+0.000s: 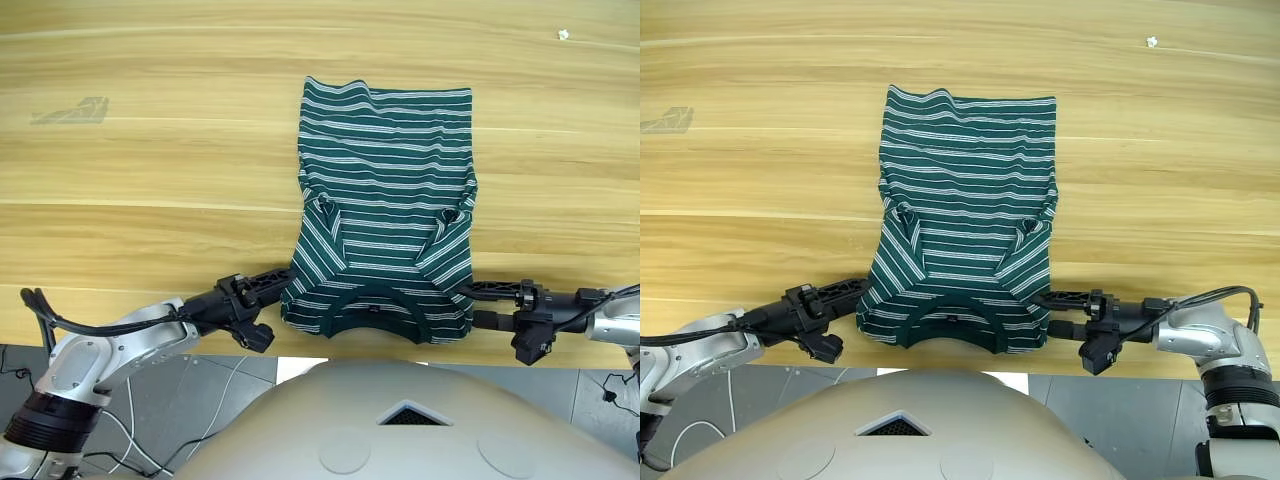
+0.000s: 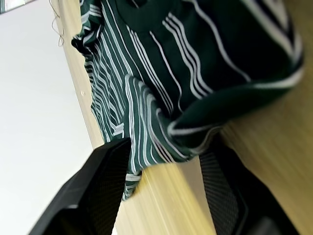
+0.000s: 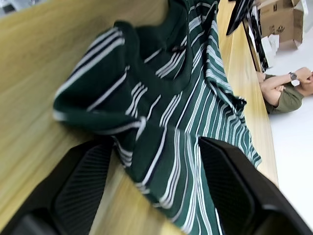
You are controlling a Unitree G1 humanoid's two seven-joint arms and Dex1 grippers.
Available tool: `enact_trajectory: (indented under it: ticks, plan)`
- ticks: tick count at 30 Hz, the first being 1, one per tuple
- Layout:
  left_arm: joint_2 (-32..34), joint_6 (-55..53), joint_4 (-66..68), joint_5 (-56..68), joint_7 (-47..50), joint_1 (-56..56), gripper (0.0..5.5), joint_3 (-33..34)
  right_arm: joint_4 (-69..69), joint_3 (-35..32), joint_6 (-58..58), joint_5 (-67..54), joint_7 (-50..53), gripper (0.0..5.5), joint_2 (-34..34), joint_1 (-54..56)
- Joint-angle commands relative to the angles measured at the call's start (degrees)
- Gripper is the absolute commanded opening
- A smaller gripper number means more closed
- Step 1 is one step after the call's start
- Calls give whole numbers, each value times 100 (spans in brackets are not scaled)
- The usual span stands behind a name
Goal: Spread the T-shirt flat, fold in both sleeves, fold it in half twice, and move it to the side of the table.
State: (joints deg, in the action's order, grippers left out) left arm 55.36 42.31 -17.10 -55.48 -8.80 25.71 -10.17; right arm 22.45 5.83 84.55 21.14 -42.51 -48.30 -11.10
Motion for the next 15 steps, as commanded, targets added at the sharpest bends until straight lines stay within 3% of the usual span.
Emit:
enact_trajectory:
  ticks: [1, 13, 15]
  plan:
    - [182, 0, 136, -104, -414, 246, 221, -209, -24, 119, -219, 238, 230, 305, -174, -77]
    - [308, -55, 170, -130, -338, 426, 6, -137, -118, 431, -548, 434, 865, 74, -408, -181]
    - [282, -66, 190, -84, -359, 452, 0, -169, -136, 504, -613, 394, 927, 36, -444, -176]
